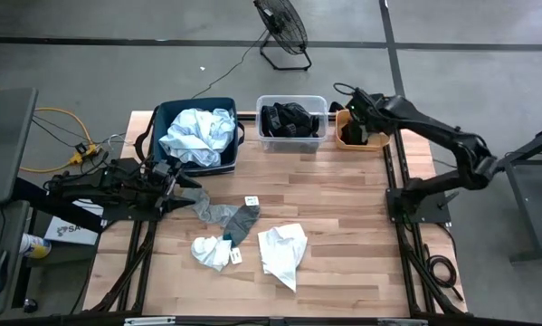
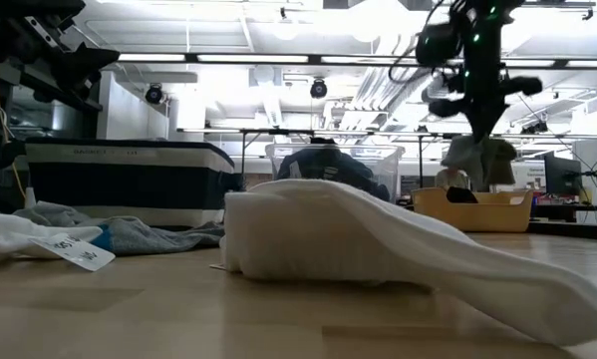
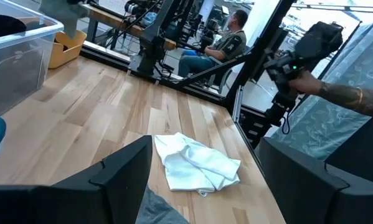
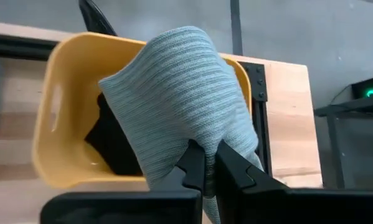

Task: Pick & Place Cloths
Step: Put the right gray sock into the yellow bin

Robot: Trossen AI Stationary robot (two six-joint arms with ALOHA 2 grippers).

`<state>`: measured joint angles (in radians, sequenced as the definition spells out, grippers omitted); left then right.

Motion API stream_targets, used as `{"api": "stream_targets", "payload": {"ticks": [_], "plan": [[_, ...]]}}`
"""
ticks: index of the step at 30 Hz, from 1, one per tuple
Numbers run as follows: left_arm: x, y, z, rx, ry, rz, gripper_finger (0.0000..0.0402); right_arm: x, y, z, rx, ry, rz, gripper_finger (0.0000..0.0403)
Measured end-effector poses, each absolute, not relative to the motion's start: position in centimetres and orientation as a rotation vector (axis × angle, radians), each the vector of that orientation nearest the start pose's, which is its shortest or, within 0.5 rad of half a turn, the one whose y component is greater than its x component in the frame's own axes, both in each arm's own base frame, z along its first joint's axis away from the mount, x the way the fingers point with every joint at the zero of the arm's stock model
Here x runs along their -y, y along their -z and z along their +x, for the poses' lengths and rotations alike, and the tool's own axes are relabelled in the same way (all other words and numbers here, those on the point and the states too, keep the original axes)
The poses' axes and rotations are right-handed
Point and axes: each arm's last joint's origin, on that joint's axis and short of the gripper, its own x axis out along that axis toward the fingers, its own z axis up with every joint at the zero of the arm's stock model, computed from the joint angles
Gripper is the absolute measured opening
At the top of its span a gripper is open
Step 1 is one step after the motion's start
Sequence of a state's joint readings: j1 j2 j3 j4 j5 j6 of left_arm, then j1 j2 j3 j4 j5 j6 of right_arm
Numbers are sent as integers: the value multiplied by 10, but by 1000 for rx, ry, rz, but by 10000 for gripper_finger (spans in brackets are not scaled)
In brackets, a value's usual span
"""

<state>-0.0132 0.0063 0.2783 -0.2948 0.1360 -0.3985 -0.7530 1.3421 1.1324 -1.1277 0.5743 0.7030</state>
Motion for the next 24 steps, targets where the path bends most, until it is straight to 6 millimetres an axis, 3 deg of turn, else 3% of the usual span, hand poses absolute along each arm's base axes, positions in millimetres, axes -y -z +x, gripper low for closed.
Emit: {"api": "stream_targets", "payload": {"ticks": [11, 18, 24], "plan": [[5, -227, 72, -52, 143, -400, 290, 226, -227, 174, -1063, 1513, 727, 5], [5, -227, 72, -55, 145, -425, 290, 243, -190, 188, -1125, 1440, 825, 5], [5, -227, 72, -55, 146, -431, 290, 248, -171, 193, -1162, 1408, 862, 6]]}}
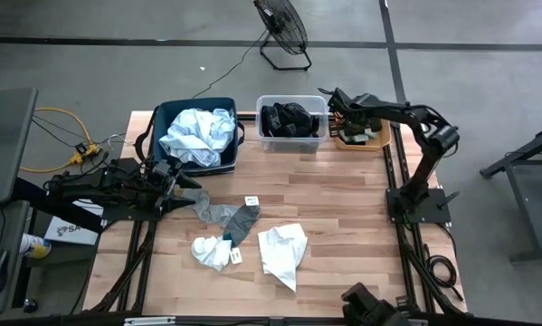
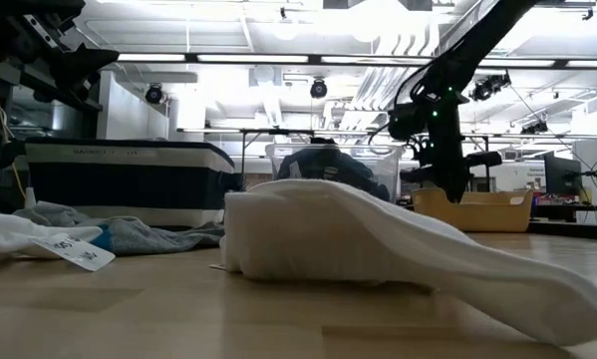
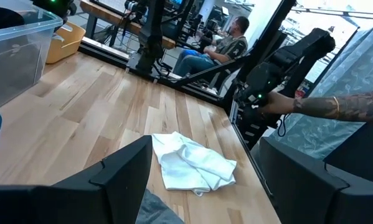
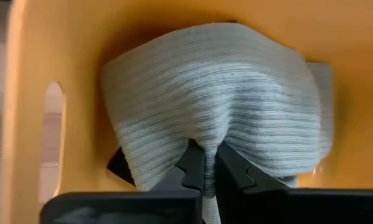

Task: Pick & Place Cloths
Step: Put the right gray sock into the yellow bin, then put the white pants into the transparent bin

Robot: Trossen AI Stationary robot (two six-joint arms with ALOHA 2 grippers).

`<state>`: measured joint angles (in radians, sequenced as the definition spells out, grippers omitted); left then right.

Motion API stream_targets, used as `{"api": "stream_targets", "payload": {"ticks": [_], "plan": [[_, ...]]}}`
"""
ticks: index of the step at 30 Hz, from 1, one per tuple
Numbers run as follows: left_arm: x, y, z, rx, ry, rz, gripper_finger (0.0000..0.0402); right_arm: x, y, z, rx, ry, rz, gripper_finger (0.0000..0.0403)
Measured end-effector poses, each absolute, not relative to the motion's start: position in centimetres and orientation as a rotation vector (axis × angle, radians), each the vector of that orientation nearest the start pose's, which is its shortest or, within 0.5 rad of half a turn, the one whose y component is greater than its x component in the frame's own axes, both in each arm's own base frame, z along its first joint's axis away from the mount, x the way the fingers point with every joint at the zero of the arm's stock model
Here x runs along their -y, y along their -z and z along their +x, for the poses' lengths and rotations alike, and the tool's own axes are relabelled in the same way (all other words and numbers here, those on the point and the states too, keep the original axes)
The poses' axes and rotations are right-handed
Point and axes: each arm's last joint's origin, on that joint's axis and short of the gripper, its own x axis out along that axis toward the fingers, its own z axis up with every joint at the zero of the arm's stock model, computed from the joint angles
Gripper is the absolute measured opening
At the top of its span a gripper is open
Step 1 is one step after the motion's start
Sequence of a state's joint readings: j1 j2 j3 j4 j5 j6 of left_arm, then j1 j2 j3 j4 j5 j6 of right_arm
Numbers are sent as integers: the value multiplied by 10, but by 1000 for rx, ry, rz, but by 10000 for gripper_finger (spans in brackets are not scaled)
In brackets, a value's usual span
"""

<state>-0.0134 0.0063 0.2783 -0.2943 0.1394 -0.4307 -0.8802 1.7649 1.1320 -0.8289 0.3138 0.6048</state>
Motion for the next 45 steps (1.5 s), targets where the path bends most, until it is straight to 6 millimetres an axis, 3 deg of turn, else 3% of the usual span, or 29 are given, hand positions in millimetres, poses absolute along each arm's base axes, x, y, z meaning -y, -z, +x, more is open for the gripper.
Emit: {"api": "stream_targets", "payload": {"ticks": [7, 18, 22, 26, 30, 39, 45], "plan": [[5, -227, 72, -55, 145, -431, 290, 245, -177, 192, -1156, 1403, 869, 53], [5, -227, 72, -54, 144, -429, 290, 234, -213, 183, -1020, 1419, 882, 183], [5, -227, 72, -54, 143, -428, 290, 227, -227, 181, -969, 1323, 954, 220], [5, -227, 72, -54, 142, -428, 290, 215, -242, 182, -918, 1186, 1042, 231], [5, -227, 72, -54, 142, -428, 290, 193, -258, 190, -896, 1065, 1039, 231], [5, -227, 72, -54, 142, -428, 290, 120, -291, 210, -848, 901, 974, 229], [5, -227, 72, -54, 142, -428, 290, 71, -302, 222, -848, 759, 908, 229]]}}
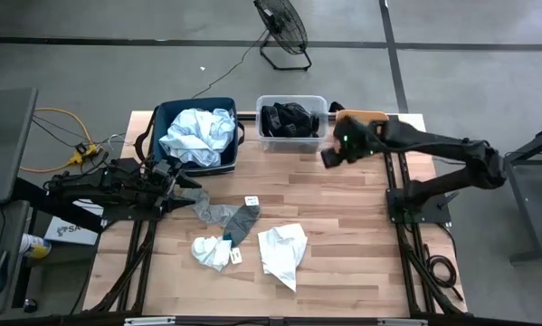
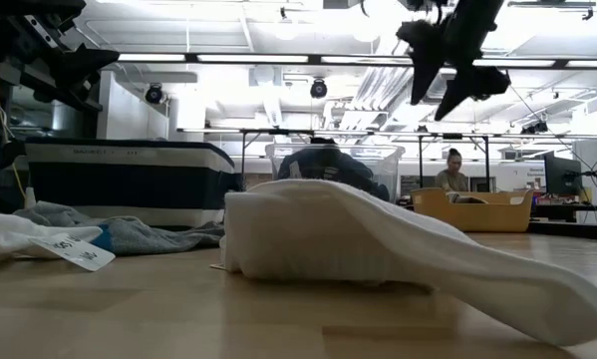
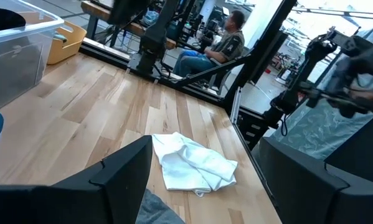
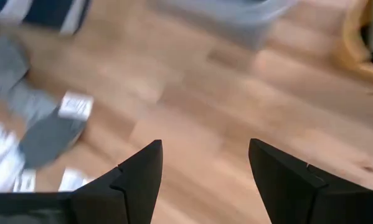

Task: Pick & Place Cloths
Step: Put the white pants into the transparent bin

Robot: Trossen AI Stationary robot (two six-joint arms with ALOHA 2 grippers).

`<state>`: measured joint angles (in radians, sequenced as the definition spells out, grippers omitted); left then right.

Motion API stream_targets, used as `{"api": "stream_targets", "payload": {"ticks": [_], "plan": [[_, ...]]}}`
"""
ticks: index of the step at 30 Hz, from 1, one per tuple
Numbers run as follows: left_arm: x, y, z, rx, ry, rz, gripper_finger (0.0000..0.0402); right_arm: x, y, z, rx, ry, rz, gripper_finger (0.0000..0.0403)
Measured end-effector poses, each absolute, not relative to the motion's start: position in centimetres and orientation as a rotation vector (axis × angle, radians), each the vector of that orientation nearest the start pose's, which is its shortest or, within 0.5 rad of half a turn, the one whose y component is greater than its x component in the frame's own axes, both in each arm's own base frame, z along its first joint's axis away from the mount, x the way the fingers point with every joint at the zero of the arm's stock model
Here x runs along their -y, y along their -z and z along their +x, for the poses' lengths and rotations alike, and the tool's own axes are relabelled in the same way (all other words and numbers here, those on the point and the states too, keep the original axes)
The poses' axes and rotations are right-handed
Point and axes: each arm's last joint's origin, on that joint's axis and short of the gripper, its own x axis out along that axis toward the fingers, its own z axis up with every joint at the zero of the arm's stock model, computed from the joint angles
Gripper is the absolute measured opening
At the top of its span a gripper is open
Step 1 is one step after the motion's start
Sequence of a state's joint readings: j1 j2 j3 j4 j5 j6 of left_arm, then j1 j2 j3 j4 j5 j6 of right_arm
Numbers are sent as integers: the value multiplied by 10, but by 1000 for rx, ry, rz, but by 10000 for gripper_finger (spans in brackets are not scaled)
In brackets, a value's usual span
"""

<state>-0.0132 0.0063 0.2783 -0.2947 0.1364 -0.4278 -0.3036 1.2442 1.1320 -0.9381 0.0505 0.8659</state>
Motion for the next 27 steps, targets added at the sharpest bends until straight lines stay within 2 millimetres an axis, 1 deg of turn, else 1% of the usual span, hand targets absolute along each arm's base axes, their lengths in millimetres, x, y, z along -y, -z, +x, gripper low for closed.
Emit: {"api": "stream_targets", "payload": {"ticks": [7, 11, 14, 20, 24, 27], "plan": [[5, -227, 72, -56, 146, -427, 290, 7, -297, 245, -934, 508, 774, 229], [5, -227, 72, -56, 146, -426, 290, -30, -293, 259, -923, 364, 700, 229], [5, -227, 72, -56, 146, -425, 290, -55, -286, 271, -897, 273, 601, 229], [5, -227, 72, -55, 145, -425, 290, -98, -260, 296, -892, 88, 409, 229], [5, -227, 72, -56, 146, -425, 290, -117, -236, 313, -903, 39, 383, 229], [5, -227, 72, -55, 145, -425, 290, -126, -214, 326, -923, 12, 383, 229]]}}
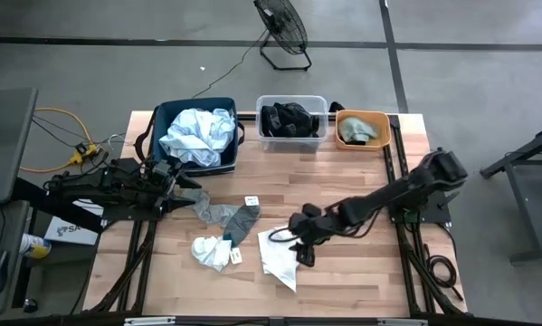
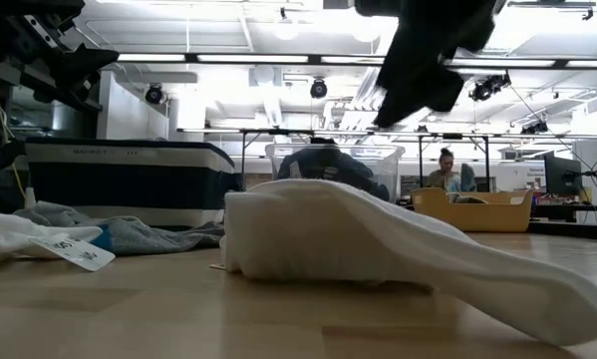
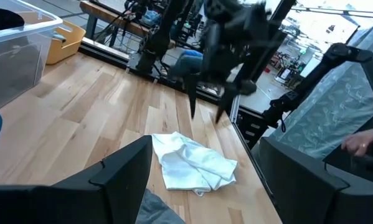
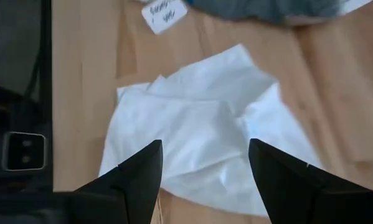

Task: Pick & Place Cloths
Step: Put the white pants into the transparent bin

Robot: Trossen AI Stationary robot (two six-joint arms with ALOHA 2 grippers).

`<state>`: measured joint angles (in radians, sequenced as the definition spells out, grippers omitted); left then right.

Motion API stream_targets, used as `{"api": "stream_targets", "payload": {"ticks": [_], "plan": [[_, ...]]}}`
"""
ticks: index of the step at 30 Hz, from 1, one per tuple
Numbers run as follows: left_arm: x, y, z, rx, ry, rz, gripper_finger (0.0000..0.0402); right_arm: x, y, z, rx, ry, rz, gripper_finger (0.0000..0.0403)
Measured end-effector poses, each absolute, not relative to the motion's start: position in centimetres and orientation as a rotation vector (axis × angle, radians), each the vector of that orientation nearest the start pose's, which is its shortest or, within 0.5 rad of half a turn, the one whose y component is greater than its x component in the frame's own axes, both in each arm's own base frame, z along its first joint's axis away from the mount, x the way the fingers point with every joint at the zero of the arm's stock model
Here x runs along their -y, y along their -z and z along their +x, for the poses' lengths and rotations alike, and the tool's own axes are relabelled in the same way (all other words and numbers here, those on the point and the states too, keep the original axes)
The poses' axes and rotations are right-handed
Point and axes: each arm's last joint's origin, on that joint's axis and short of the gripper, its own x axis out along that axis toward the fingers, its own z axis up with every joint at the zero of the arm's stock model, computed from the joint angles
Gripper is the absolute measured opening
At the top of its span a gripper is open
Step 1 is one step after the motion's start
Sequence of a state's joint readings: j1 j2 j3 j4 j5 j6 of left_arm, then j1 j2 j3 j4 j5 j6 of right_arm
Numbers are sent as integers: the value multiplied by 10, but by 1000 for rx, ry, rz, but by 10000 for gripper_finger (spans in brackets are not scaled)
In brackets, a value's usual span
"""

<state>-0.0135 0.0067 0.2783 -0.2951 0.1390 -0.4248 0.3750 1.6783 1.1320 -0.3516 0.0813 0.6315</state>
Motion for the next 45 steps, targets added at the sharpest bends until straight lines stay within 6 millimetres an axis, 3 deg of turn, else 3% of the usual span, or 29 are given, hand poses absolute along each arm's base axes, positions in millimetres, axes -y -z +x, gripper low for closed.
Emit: {"api": "stream_targets", "payload": {"ticks": [8, 15, 25, 29, 36, 40, 45], "plan": [[5, -225, 72, -72, 141, -426, 290, -134, -167, 346, -963, 7, 319, 229], [5, -219, 72, -138, 127, -440, 290, -131, -146, 352, -948, 129, 194, 229], [5, -214, 71, -187, 115, -459, 290, -134, -114, 356, -1042, 49, 108, 226], [5, -214, 71, -186, 116, -459, 290, -134, -109, 357, -1060, 37, 120, 186], [5, -214, 71, -184, 115, -460, 290, -125, -109, 359, -1100, -27, 188, 32], [5, -214, 71, -185, 115, -460, 290, -116, -111, 362, -1122, -52, 251, 27], [5, -214, 71, -184, 115, -460, 290, -103, -130, 360, -1095, -43, 297, 27]]}}
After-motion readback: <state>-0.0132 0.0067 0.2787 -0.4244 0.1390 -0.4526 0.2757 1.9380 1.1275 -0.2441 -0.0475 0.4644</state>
